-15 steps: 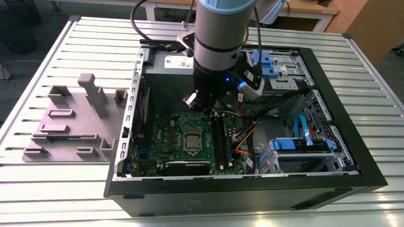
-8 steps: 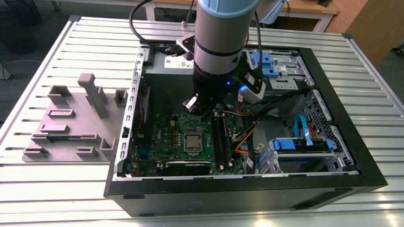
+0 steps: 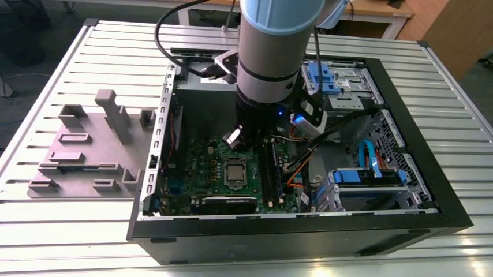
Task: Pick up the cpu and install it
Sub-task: 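Install the first cpu locking lever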
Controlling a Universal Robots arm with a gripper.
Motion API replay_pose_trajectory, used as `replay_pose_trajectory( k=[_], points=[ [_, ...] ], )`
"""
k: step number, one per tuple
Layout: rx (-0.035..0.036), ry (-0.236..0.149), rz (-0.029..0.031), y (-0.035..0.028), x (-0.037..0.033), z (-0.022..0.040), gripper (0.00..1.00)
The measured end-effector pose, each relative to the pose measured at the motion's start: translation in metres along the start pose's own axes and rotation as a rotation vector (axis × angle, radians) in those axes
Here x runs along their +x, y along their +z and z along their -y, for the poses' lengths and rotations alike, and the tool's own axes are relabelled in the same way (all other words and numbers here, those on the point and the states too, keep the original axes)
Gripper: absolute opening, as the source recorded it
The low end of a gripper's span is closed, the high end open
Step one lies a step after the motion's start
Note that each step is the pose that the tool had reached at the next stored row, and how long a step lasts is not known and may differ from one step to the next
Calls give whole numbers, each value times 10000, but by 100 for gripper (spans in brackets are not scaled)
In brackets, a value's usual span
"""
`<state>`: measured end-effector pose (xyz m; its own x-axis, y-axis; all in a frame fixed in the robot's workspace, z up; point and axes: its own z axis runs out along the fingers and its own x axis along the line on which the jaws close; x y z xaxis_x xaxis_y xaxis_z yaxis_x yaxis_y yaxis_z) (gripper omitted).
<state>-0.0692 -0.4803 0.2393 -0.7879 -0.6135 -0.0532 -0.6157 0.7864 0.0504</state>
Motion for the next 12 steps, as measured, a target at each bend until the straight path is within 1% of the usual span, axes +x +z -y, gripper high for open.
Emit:
replay_pose_trajectory(
  k=[2,4,7,12],
  points=[
    [0,0,0,2,48,61,11],
    [0,0,-1,5,68,87,11],
    [-1,1,1,16,72,91,11],
    [0,0,-1,83,83,90,11]
  ],
)
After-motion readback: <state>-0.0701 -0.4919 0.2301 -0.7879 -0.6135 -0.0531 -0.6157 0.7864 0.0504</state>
